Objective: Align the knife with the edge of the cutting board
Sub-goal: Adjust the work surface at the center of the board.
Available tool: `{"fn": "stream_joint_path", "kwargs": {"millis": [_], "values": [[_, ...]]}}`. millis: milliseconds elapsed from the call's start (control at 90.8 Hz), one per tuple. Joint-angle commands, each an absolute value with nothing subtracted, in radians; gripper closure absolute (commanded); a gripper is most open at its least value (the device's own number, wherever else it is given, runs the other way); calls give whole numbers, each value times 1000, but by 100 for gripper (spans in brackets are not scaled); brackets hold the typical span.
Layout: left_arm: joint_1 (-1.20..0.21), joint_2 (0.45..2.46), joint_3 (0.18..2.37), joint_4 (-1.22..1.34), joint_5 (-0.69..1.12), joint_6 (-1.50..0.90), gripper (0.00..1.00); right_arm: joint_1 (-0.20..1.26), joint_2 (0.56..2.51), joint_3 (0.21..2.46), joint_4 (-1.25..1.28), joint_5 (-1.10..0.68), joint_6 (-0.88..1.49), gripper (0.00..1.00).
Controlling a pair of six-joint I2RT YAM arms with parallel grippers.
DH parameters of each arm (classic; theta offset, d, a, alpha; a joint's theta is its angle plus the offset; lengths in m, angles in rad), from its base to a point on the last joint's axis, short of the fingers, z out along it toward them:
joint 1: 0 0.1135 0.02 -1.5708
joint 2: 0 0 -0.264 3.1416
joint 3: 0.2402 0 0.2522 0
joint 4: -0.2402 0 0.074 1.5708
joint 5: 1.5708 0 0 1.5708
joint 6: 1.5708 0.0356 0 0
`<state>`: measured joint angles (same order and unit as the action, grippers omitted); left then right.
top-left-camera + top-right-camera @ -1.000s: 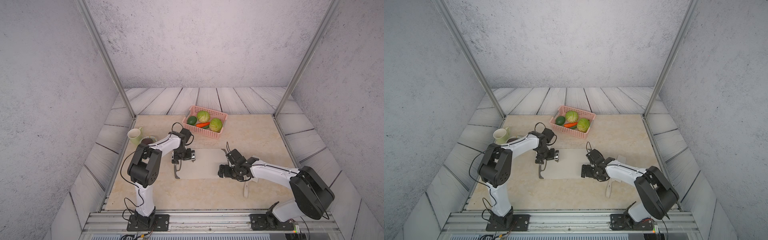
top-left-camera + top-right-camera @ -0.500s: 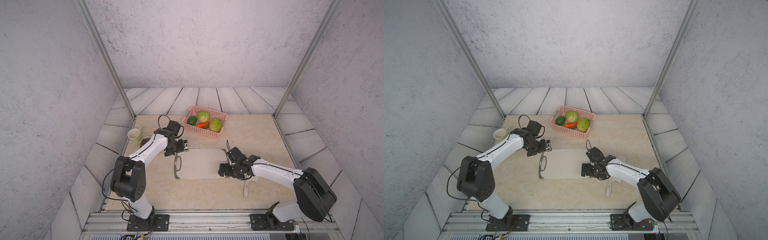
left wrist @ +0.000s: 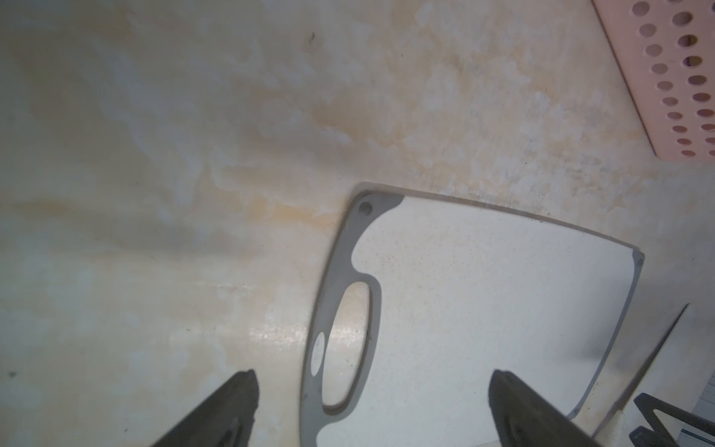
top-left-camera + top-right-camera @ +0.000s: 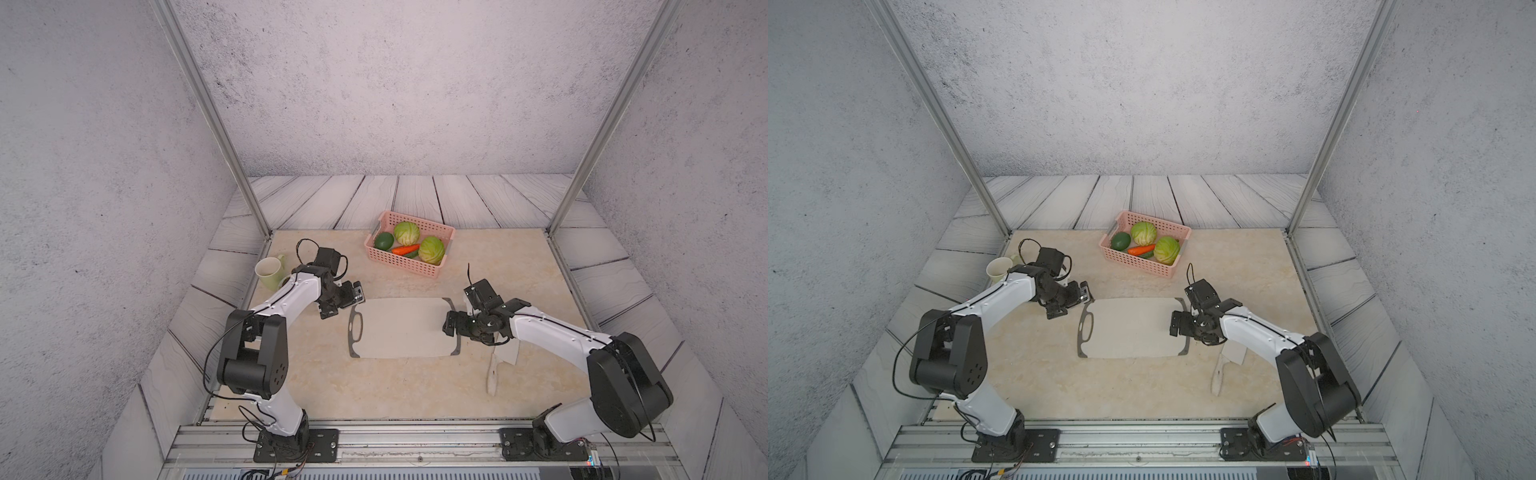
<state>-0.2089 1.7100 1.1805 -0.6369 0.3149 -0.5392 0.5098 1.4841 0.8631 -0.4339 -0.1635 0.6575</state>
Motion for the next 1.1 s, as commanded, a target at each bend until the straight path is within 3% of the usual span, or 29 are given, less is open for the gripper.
{"fn": "stream_joint_path", "kwargs": {"millis": [0,1090], "values": [[-201,1748,1168,-624,372,-532,2,495,1510,881,-418,-215,643,1],[-288,1863,1166,-648,408,-581,2,490,1578,794,-298,-281,745,1]]}}
